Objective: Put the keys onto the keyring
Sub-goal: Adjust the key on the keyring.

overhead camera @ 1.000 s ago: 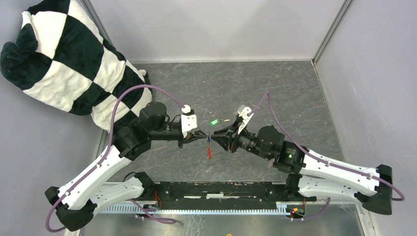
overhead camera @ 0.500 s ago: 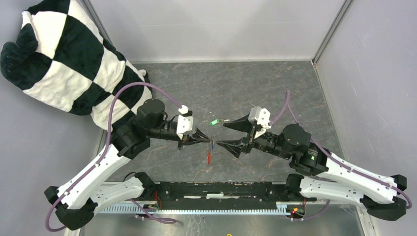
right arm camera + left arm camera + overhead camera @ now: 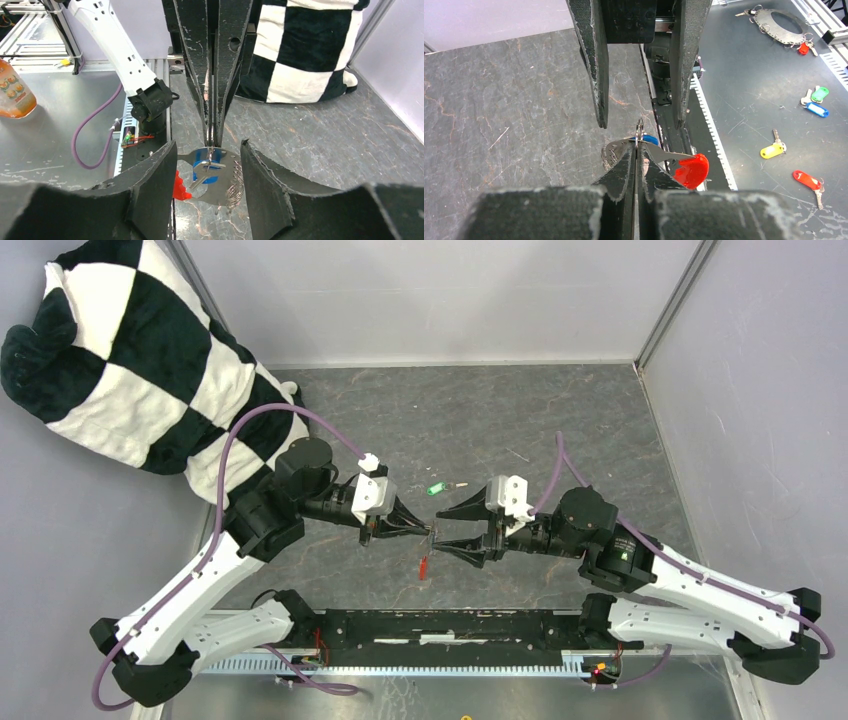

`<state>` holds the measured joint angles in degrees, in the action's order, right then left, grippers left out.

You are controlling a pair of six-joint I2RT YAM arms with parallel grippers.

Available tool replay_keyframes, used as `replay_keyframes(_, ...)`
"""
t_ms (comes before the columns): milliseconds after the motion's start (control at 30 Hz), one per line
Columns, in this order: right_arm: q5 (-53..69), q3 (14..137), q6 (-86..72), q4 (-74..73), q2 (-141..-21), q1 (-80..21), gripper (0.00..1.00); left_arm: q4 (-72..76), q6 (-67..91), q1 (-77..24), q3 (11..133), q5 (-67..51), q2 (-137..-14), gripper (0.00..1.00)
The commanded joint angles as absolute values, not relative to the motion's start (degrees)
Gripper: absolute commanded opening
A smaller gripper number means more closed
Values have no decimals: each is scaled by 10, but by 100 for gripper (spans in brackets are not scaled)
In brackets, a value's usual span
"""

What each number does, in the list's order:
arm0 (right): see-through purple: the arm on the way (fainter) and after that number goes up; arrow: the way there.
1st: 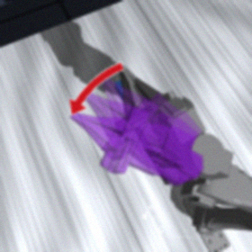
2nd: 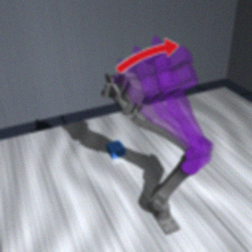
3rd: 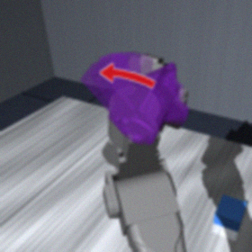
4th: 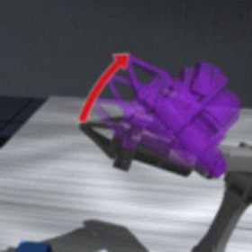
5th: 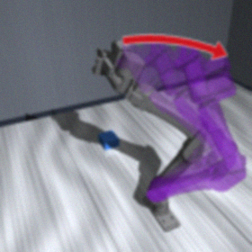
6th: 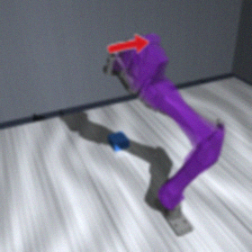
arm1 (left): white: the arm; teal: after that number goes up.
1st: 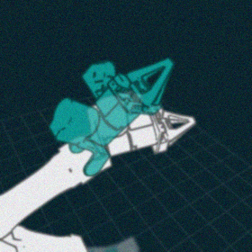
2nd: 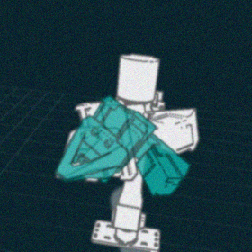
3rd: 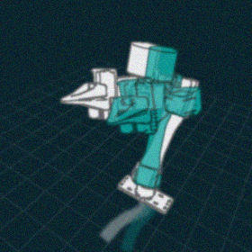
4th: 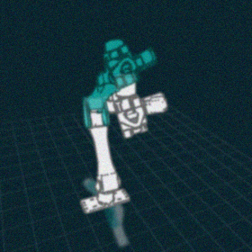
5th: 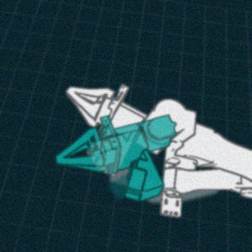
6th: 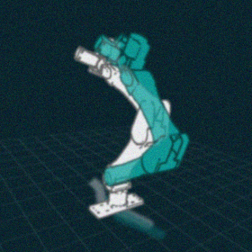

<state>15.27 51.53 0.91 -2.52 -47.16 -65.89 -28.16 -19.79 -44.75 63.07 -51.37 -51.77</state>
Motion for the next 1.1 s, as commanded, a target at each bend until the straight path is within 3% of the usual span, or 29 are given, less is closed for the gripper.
replay_keyframes(0,181,541,22,7,-477,-657,54,-258,-177,-449,655,-541,-512,2)
replay_keyframes(200,188,541,22,22,-491,-655,39,-265,-182,-449,654,-543,-509,2)
replay_keyframes(433,170,538,21,15,-484,-648,1,-283,-196,-449,650,-543,-507,2)
replay_keyframes(567,157,555,25,-31,-492,-646,0,-311,-223,-449,651,-539,-514,2)
replay_keyframes(600,156,562,28,-44,-498,-646,0,-321,-234,-449,652,-539,-515,6)
replay_keyframes(700,148,598,41,-100,-522,-645,0,-371,-280,-449,663,-536,-525,32)
replay_keyframes(800,143,642,55,-162,-556,-646,0,-415,-328,-449,685,-523,-540,41)
replay_keyframes(933,149,682,68,-214,-594,-646,0,-465,-372,-449,716,-504,-569,40)
replay_keyframes(1067,142,708,76,-246,-618,-646,0,-469,-379,-449,725,-481,-576,31)
